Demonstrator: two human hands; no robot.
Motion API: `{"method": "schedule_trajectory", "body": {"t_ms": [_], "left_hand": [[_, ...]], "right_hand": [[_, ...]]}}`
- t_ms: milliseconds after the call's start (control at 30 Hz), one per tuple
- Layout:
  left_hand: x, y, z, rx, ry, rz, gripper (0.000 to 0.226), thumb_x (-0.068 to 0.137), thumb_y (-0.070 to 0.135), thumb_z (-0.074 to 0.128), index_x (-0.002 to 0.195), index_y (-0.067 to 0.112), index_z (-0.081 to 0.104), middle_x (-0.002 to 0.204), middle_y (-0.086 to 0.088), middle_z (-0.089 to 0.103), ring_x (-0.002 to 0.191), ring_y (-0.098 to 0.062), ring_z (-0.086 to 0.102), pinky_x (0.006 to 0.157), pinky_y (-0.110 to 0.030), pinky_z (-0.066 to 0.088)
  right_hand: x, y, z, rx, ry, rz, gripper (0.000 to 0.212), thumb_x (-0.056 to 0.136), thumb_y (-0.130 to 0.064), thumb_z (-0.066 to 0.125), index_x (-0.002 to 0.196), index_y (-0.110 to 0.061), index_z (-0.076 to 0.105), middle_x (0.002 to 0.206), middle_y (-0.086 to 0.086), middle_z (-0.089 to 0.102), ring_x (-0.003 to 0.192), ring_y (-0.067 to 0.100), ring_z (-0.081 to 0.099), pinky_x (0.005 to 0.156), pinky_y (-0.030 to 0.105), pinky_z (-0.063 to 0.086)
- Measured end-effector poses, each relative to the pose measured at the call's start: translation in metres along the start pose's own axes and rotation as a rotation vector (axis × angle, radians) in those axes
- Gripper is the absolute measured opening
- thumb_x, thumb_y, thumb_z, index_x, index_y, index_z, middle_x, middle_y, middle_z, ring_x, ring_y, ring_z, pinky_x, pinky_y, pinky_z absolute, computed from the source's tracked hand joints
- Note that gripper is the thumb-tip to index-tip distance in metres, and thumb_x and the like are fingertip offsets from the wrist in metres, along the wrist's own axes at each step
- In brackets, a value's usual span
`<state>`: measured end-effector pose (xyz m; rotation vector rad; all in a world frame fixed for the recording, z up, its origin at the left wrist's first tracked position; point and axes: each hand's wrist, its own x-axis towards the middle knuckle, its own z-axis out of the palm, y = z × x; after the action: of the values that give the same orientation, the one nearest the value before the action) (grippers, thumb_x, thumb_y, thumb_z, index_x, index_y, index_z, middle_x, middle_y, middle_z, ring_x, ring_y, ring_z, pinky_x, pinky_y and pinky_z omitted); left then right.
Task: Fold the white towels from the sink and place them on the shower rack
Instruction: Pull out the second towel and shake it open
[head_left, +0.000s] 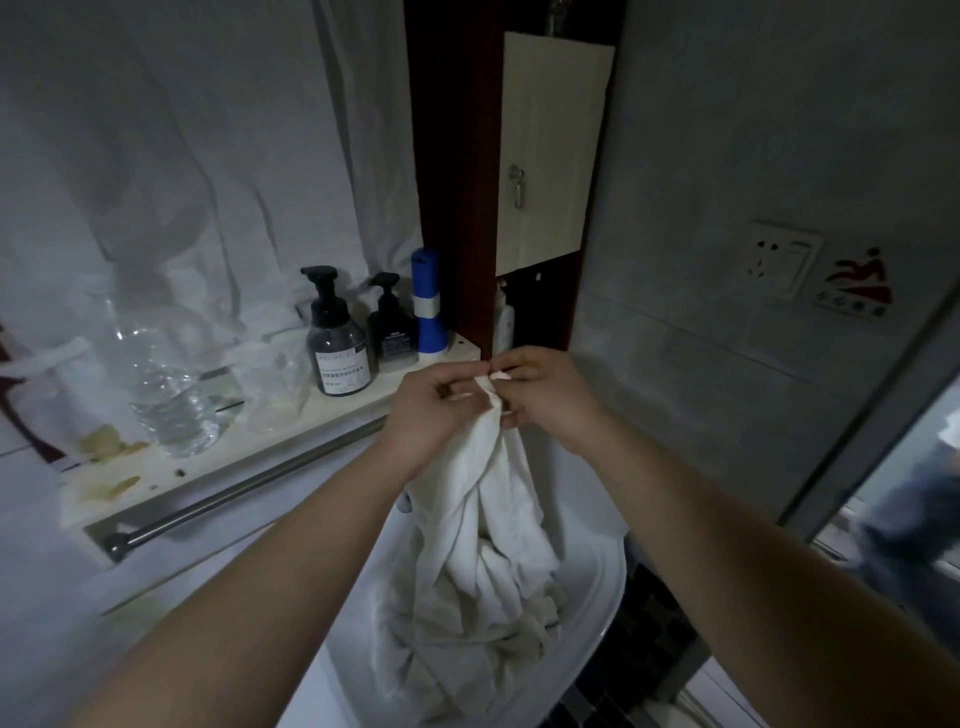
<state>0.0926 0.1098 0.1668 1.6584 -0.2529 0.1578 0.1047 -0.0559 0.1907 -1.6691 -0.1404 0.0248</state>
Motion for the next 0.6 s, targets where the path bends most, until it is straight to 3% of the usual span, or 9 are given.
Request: {"method": "schedule_trajectory", "body": {"t_ms": [100,167,233,367,467,600], "left_hand": [[0.001,0.001,0.0,0.355,0.063,0.289,0.03,0.078,0.016,0.084,0.092,0.041,0.076,0.099,0.009,0.069,0.095,-0.002,0.065,0.091,-0.014,0.047],[0.002,0.004,-0.002,0.414,0.07,0.424,0.021,0.079,0.015,0.084,0.091,0.031,0.077,0.102,0.007,0.063,0.097,0.003,0.06,0.088,-0.007,0.041],[0.003,0.005,-0.004,0.417,0.067,0.477,0.013,0.082,0.018,0.081,0.089,0.027,0.075,0.097,0.011,0.066,0.089,0.002,0.061,0.082,-0.009,0.043],[0.003,0.007,0.001,0.255,0.097,0.262,0.011,0.086,0.021,0.074,0.085,0.031,0.07,0.074,0.012,0.068,0.06,-0.009,0.064,0.057,-0.027,0.055],[0.002,0.01,0.006,0.112,-0.011,0.176,0.011,0.088,0.016,0.077,0.094,0.025,0.078,0.074,0.002,0.074,0.06,-0.02,0.072,0.06,-0.032,0.062],[0.004,0.017,0.01,-0.025,-0.008,0.069,0.011,0.085,0.014,0.08,0.087,0.025,0.08,0.071,-0.001,0.074,0.06,-0.017,0.071,0.06,-0.027,0.06]], "right_hand": [[-0.001,0.0,-0.006,0.085,-0.021,-0.003,0.017,0.089,0.0,0.071,0.093,-0.016,0.07,0.084,0.007,0.074,0.075,0.019,0.073,0.066,0.036,0.062],[-0.003,-0.001,-0.01,0.15,-0.055,-0.002,0.017,0.088,-0.001,0.073,0.099,-0.014,0.071,0.083,0.004,0.076,0.076,0.018,0.074,0.063,0.03,0.06],[-0.004,-0.002,-0.011,0.199,-0.081,0.002,0.018,0.088,-0.001,0.073,0.103,-0.012,0.071,0.088,0.007,0.077,0.08,0.019,0.074,0.065,0.028,0.058],[-0.004,-0.003,-0.017,0.228,-0.073,-0.003,0.023,0.085,0.0,0.075,0.107,-0.007,0.071,0.101,0.017,0.075,0.087,0.028,0.073,0.071,0.032,0.06],[-0.007,-0.003,-0.02,0.187,-0.115,-0.042,0.018,0.088,0.002,0.072,0.105,-0.005,0.073,0.101,0.019,0.075,0.095,0.035,0.073,0.085,0.042,0.06],[-0.011,-0.008,-0.024,0.214,-0.08,-0.053,0.018,0.089,0.005,0.068,0.09,-0.011,0.077,0.087,0.011,0.076,0.081,0.022,0.073,0.071,0.027,0.059]]}}
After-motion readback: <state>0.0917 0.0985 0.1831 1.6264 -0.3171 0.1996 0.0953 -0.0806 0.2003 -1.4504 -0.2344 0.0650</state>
